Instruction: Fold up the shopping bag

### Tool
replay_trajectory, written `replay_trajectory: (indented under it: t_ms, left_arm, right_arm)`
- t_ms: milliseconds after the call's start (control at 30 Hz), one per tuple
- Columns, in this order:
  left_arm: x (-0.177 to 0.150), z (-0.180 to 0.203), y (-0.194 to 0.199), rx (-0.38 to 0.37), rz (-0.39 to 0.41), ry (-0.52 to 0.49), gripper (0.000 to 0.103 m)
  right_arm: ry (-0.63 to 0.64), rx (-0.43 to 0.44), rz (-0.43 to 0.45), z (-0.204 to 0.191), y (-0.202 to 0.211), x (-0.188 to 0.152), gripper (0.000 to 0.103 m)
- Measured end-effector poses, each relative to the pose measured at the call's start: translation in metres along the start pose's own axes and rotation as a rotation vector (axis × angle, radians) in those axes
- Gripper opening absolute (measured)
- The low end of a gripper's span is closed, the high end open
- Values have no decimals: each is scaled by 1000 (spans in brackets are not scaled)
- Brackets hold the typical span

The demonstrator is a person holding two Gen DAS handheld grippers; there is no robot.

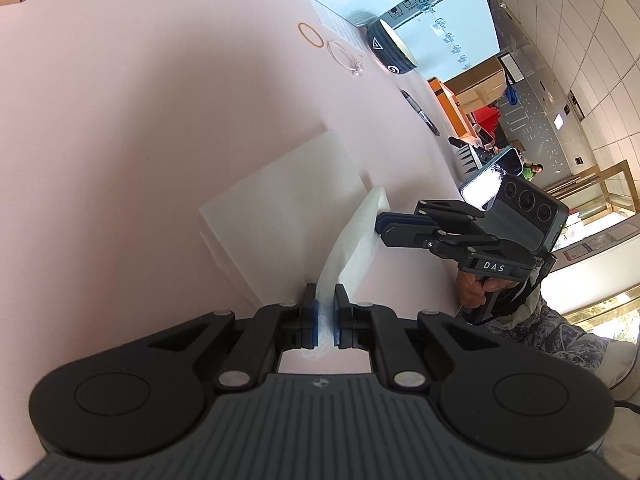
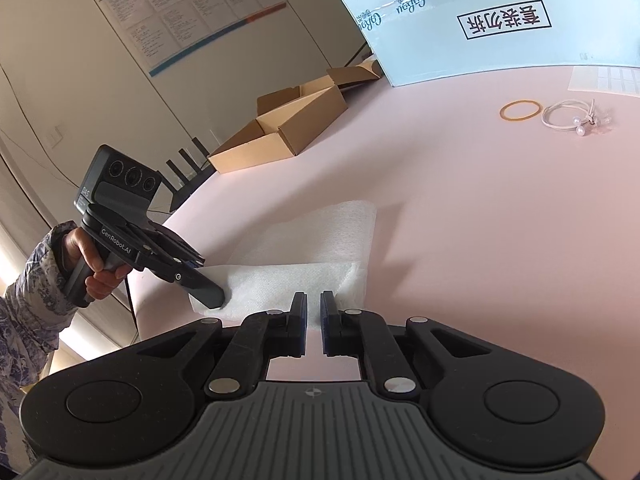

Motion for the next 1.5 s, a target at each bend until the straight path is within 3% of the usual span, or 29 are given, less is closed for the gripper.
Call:
replay_trajectory:
  t_ms: [133, 300, 600, 767, 900, 1200, 1500]
  left_arm:
    - [-8, 1, 13, 21, 27, -8, 11]
    - [-16, -8, 20, 5, 47, 33, 11]
    - [-24, 5, 33, 14, 117, 13, 11]
    - [-22, 32, 52, 18, 241, -50, 12]
    - [-19, 66, 61, 7, 336, -156, 12]
    - [-10, 89, 28, -17, 393, -238, 12]
    - [-9, 100, 52, 32, 501, -273, 14]
  right_arm:
    - [-34, 17, -12, 5, -5, 2, 3]
    - [4, -12, -19, 0, -7, 3, 2]
    - [53, -40, -8, -4, -7, -2, 2]
    - [59, -41, -3, -3, -7, -2, 2]
    - [59, -42, -3, -2, -7, -2, 2]
    - [75, -52, -1, -4, -8, -4, 2]
    - [73, -56, 6, -4, -6, -4, 2]
Point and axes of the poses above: each gripper's, at about its wrist camera, not at the fingertips, and y roughly against the way its jaws point, z to its right, x to its top, the point moved 8 cm from there along -y, roughly the way its jaws point
